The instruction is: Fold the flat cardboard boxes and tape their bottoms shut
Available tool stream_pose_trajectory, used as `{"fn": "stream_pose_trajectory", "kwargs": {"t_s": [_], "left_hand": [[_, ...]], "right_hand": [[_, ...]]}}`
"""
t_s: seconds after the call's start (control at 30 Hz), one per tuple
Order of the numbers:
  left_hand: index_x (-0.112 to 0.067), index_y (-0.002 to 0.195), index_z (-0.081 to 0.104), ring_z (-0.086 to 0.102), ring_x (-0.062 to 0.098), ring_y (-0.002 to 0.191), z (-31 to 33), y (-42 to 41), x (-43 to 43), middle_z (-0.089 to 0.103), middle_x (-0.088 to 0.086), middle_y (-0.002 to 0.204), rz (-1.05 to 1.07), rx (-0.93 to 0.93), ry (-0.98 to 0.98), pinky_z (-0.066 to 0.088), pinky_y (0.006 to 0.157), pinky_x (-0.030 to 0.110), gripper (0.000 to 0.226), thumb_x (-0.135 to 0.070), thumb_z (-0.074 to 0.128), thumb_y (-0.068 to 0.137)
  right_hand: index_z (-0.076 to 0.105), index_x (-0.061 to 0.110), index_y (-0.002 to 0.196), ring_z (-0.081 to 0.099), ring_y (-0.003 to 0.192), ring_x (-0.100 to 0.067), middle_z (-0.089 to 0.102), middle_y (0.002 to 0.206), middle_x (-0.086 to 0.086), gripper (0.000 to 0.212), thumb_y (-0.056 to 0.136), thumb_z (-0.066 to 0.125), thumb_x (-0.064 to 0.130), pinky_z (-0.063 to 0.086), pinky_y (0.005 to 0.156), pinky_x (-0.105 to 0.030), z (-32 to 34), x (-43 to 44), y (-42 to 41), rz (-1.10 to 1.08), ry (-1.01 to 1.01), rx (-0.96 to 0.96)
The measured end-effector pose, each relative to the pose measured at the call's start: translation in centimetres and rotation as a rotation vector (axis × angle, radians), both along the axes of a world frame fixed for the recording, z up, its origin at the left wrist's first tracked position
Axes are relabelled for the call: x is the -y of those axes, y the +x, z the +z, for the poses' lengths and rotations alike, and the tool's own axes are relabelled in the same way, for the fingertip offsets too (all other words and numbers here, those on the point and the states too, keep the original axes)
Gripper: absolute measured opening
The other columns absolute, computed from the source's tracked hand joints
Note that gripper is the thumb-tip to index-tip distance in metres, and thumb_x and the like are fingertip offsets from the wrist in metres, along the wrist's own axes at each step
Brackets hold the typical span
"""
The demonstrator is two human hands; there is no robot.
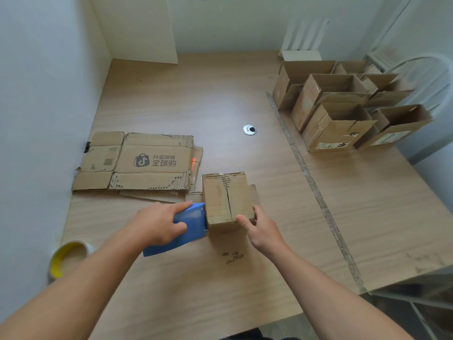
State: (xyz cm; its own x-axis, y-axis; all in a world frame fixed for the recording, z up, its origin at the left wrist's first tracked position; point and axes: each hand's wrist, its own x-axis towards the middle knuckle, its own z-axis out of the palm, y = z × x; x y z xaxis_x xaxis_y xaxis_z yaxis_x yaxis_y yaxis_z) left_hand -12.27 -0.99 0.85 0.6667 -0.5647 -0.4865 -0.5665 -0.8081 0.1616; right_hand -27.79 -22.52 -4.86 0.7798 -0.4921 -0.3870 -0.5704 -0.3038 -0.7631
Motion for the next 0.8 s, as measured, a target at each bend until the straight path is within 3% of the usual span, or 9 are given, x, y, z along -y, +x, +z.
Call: {"fn": "stream_pose_trajectory", "kwargs": {"t_s": [0.17,0.37,0.47,0.57,0.63,0.7,0.73,0.8], "left_hand": [[-0.058,0.147,0.022,0.054,0.025,0.117,0.7,-0.2,0.7,0.061,-0.004,0.13,0.01,0.061,0.028,0.048,0.083,0.035,0.067,-0.043,0.043,0.085],[-0.059,0.146,0.022,0.054,0.027,0.118,1.5,-0.6,1.5,0.058,-0.003,0.134,0.029,0.059,0.047,0.048,0.084,0.036,0.068,-0.043,0.044,0.084],[-0.059,0.145,0.026,0.053,0.024,0.122,1.8,-0.2,1.8,0.056,-0.006,0.14,0.029,0.019,0.052,0.049,0.094,0.037,0.07,-0.044,0.044,0.079],[-0.058,0.145,0.031,0.053,0.021,0.121,2.2,0.4,2.2,0.056,-0.008,0.14,0.004,-0.017,0.059,0.048,0.093,0.034,0.068,-0.041,0.047,0.08],[-0.056,0.145,0.032,0.053,0.021,0.121,2.3,0.5,2.2,0.055,-0.009,0.141,0.0,-0.034,0.05,0.046,0.091,0.032,0.067,-0.038,0.049,0.083],[-0.056,0.145,0.033,0.052,0.021,0.121,2.2,0.6,2.2,0.055,-0.009,0.142,0.006,-0.046,0.038,0.046,0.089,0.031,0.066,-0.038,0.05,0.083],[-0.056,0.145,0.033,0.052,0.021,0.121,2.1,0.5,2.3,0.055,-0.009,0.141,0.009,-0.051,0.035,0.046,0.09,0.032,0.067,-0.039,0.05,0.083],[-0.057,0.144,0.032,0.052,0.02,0.121,1.8,0.3,2.3,0.055,-0.009,0.141,0.023,-0.073,0.022,0.047,0.092,0.032,0.067,-0.04,0.05,0.082]], "right_hand": [[0.05,0.022,0.127,0.059,0.115,-0.021,0.065,0.124,0.001,0.054,0.086,0.071,0.05,0.048,0.099,-0.037,-0.2,0.3,0.5,0.051,-0.072,-0.058],[0.05,0.017,0.1,0.062,0.091,-0.031,0.069,0.096,-0.008,0.047,0.083,0.07,0.057,0.047,0.074,-0.038,-0.5,0.5,0.4,0.097,-0.278,-0.033],[0.052,0.015,0.1,0.061,0.09,-0.035,0.07,0.096,-0.011,0.045,0.085,0.069,0.054,0.045,0.074,-0.04,-0.4,0.7,0.3,0.131,-0.332,-0.028],[0.056,0.013,0.108,0.062,0.094,-0.036,0.071,0.099,-0.013,0.04,0.088,0.07,0.045,0.044,0.076,-0.039,-0.7,0.8,0.2,0.135,-0.33,-0.025],[0.058,0.017,0.112,0.063,0.1,-0.032,0.071,0.104,-0.008,0.037,0.088,0.072,0.041,0.048,0.082,-0.037,-0.6,0.9,0.3,0.107,-0.258,-0.006],[0.055,0.022,0.125,0.06,0.114,-0.026,0.068,0.12,-0.003,0.047,0.087,0.073,0.042,0.048,0.094,-0.034,-0.3,1.1,0.5,0.08,-0.183,-0.019],[0.046,0.023,0.139,0.053,0.126,-0.025,0.059,0.137,-0.005,0.063,0.087,0.072,0.045,0.045,0.102,-0.036,-0.1,1.3,0.6,0.085,-0.197,-0.044],[0.008,0.028,0.158,0.02,0.15,-0.026,0.012,0.166,-0.007,0.098,0.086,0.07,0.051,0.032,0.116,-0.048,0.8,1.5,0.6,0.129,-0.293,-0.13]]}}
